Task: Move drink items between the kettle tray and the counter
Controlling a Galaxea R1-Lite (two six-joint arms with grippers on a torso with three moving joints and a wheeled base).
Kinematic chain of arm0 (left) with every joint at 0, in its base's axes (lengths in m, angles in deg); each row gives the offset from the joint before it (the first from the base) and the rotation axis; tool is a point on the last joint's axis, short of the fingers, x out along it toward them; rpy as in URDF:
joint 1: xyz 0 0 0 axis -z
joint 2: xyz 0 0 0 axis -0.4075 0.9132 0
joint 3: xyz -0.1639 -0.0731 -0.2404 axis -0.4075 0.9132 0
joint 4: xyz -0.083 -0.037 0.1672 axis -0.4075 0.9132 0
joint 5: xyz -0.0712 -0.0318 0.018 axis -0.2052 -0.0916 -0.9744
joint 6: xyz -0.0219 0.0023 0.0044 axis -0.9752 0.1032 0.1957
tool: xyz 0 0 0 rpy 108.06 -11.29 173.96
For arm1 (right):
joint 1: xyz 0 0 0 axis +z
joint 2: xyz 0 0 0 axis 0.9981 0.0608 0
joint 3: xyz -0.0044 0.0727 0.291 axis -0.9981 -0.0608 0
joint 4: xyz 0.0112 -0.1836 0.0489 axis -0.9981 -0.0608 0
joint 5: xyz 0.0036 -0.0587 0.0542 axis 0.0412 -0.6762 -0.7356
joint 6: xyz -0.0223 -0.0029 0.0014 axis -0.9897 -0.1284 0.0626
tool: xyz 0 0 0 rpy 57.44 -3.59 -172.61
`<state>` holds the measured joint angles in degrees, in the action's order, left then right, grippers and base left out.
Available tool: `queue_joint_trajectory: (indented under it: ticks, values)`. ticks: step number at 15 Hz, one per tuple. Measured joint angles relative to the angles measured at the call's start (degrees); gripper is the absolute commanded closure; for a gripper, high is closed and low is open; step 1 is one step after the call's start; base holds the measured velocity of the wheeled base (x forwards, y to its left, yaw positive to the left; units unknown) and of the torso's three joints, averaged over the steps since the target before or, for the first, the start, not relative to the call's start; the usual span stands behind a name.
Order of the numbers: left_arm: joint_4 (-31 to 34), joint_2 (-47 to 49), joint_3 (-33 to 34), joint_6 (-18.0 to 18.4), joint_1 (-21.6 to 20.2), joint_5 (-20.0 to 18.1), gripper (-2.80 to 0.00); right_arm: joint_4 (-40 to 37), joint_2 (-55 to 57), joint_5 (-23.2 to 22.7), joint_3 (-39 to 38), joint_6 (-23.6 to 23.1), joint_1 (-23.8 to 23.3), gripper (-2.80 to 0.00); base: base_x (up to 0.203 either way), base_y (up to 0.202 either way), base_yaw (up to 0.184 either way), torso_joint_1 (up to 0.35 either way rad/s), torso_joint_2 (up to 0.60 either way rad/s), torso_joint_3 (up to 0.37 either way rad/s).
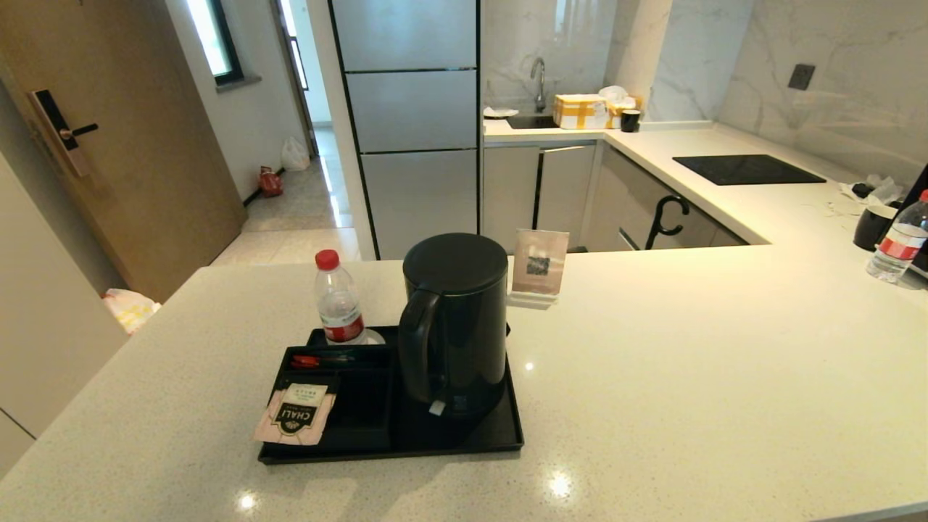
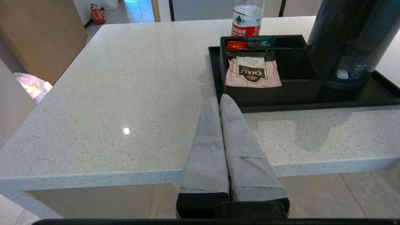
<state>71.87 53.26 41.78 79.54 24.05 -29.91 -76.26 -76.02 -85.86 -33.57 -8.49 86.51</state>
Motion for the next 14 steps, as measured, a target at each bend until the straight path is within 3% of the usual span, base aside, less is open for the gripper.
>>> queue_joint_trajectory:
  ticks: [5, 7, 10, 12, 14]
  values:
    - [0.0, 0.0, 0.0, 0.0, 0.0, 0.05, 0.0, 26.67, -0.02, -0.24, -25.73, -6.14, 0.0, 0.0, 0.0, 0.0, 0.0, 0.0, 0.0, 0.0]
    - [0.0, 0.0, 0.0, 0.0, 0.0, 0.02, 0.0, 36.87, -0.02, 0.2, -31.39, -8.87, 0.0, 0.0, 0.0, 0.0, 0.0, 0.0, 0.0, 0.0]
    - [0.0, 0.0, 0.0, 0.02, 0.0, 0.02, 0.0, 35.84, -0.02, 0.77, -33.52, -9.12, 0.0, 0.0, 0.0, 0.0, 0.0, 0.0, 0.0, 0.0]
    - [0.0, 0.0, 0.0, 0.0, 0.0, 0.02, 0.0, 27.59, 0.0, 1.4, -33.68, -7.07, 0.0, 0.0, 0.0, 0.0, 0.0, 0.0, 0.0, 0.0]
    - [0.0, 0.0, 0.0, 0.02, 0.0, 0.02, 0.0, 24.5, 0.02, 1.63, -33.67, -6.03, 0.0, 0.0, 0.0, 0.0, 0.0, 0.0, 0.0, 0.0]
